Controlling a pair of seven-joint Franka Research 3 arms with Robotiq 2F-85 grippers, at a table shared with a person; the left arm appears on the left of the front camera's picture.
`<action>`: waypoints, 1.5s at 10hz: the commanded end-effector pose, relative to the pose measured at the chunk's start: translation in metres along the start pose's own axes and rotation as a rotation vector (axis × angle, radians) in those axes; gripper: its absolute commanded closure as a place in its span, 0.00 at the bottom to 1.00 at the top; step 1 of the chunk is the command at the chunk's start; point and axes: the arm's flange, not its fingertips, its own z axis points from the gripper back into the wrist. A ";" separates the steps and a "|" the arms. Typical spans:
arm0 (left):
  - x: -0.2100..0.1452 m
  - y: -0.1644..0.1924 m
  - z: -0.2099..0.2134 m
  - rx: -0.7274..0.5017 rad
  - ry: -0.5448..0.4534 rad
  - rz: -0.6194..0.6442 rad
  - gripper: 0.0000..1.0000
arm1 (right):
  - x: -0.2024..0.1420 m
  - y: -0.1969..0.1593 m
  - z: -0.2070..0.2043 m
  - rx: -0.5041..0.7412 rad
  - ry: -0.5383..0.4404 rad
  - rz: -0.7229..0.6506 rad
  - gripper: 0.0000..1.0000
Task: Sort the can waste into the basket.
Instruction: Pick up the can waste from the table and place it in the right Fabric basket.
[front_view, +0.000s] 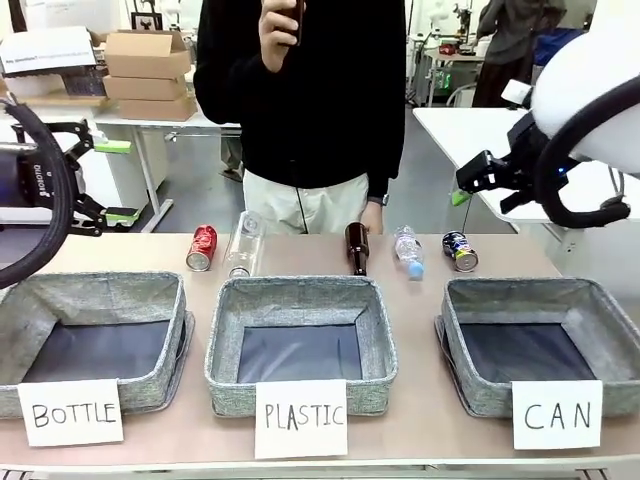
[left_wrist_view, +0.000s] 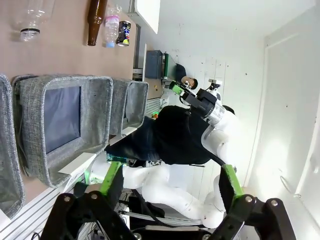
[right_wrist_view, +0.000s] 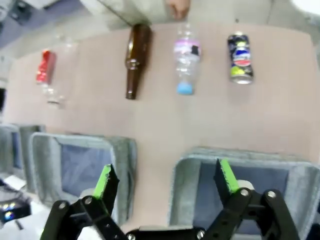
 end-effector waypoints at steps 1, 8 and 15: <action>0.001 -0.001 -0.001 -0.029 -0.001 -0.014 0.00 | -0.001 0.003 0.003 0.107 -0.009 -0.027 0.00; 0.001 -0.001 -0.001 -0.029 -0.001 -0.014 0.00 | 0.137 -0.061 -0.177 -0.587 0.432 -0.198 0.00; 0.001 -0.001 -0.001 -0.029 -0.001 -0.014 0.00 | 0.147 -0.106 -0.239 -0.457 0.442 -0.031 0.00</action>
